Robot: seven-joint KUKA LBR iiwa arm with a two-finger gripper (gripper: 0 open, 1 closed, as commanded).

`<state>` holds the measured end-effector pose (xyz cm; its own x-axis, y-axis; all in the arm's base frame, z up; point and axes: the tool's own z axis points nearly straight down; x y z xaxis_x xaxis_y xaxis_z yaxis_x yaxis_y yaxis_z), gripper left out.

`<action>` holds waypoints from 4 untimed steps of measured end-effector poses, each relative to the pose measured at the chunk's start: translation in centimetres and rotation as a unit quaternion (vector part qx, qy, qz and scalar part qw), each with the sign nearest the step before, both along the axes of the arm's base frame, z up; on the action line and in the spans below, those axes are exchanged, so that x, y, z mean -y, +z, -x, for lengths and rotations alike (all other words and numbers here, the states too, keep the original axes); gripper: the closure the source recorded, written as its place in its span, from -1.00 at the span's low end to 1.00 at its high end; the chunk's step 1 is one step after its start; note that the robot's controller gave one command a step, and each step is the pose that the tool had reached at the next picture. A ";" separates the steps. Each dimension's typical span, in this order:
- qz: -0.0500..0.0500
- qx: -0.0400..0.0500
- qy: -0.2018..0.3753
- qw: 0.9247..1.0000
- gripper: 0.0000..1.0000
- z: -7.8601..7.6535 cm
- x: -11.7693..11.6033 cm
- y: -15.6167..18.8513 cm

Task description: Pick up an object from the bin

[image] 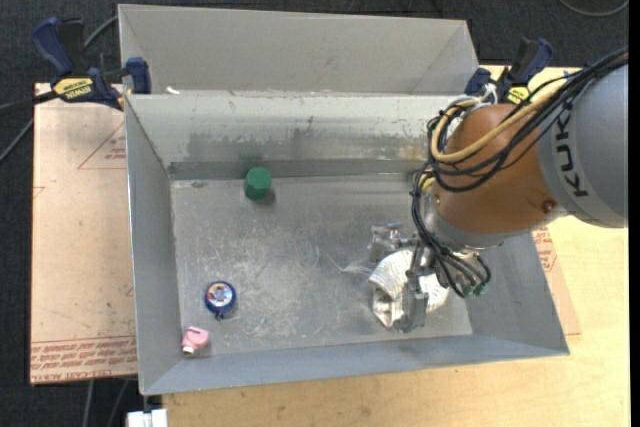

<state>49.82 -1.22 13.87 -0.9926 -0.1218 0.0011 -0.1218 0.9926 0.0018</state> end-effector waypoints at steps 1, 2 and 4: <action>0.000 0.002 0.014 1.000 -1.00 0.6 1.8 -0.5; -0.001 0.002 0.104 0.995 1.00 0.3 3.4 -6.8; -0.001 0.006 0.116 0.993 1.00 1.2 3.4 -6.7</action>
Offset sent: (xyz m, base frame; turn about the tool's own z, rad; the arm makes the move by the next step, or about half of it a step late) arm -0.0047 -0.0359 -0.0687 -0.2099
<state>48.59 -4.63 7.14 -0.9379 -0.3468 -0.0102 -0.3468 0.9379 0.0019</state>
